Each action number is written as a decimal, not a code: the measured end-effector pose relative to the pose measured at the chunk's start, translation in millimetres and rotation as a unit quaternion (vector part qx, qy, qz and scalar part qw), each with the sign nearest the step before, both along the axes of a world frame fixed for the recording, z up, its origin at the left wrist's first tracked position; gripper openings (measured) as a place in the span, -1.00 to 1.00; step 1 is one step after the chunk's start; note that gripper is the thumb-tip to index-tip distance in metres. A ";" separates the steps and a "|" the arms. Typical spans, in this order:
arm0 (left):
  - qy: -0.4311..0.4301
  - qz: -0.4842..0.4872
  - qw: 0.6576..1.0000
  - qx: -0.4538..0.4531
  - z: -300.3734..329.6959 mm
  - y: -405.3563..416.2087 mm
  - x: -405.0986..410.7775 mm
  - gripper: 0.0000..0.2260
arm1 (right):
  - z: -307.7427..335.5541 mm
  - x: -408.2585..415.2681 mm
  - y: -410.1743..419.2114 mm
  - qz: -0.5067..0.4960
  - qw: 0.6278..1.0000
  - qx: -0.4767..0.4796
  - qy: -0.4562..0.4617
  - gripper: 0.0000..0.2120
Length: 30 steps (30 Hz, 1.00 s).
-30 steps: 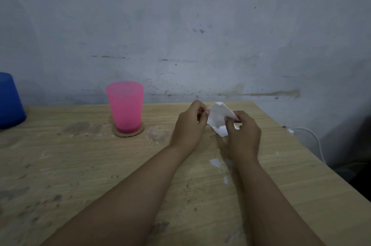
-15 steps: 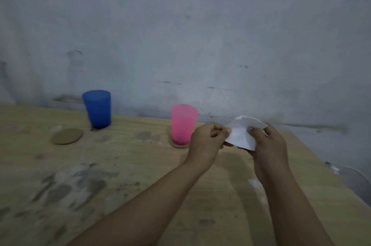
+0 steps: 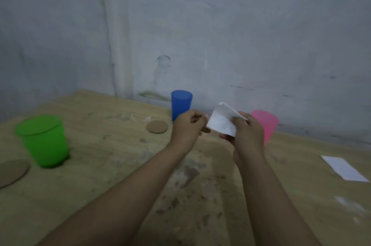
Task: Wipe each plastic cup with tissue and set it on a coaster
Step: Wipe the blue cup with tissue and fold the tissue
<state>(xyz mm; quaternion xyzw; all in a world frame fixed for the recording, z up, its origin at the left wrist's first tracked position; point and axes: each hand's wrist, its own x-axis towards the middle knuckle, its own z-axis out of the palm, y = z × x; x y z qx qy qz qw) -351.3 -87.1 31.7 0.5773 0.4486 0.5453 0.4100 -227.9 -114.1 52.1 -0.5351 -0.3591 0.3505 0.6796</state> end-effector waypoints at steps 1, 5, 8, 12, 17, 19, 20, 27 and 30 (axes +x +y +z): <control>0.000 0.018 1.000 -0.005 -4.4 6.2 -12.6 -0.89 | -3.0 -10.1 6.4 -0.006 1.000 -0.013 0.003 -0.82; 0.024 0.095 0.995 -0.017 -25.9 34.1 -51.6 -0.88 | -19.0 -41.5 32.1 -0.047 0.994 -0.080 0.053 -0.83; 0.080 0.150 0.985 -0.011 -41.1 60.0 -69.2 -0.91 | -32.3 -54.4 54.9 -0.074 0.988 -0.115 0.077 -0.91; 0.086 0.183 0.979 -0.019 -52.8 94.7 -76.3 -0.88 | -50.8 -63.4 84.4 -0.109 0.981 -0.104 0.126 -0.83; 0.133 0.106 0.985 -0.017 -49.9 138.0 -78.7 -0.47 | -59.4 -64.6 119.9 -0.139 0.969 -0.055 0.196 -0.85; 0.143 0.059 0.987 -0.036 -49.9 151.4 -79.2 -0.30 | -57.9 -63.5 131.2 -0.136 0.966 -0.035 0.217 -0.76; 0.147 0.042 0.987 -0.046 -51.0 155.2 -78.8 -0.21 | -58.2 -63.9 135.2 -0.133 0.966 -0.027 0.219 -0.74; 0.121 0.003 0.993 0.002 -62.4 156.1 -63.3 -0.02 | -69.5 -66.6 147.1 -0.096 0.974 -0.001 0.203 -0.82; 0.108 0.013 0.994 0.017 -64.5 160.9 -59.4 -0.06 | -72.0 -66.6 150.1 -0.079 0.983 0.009 0.167 -0.87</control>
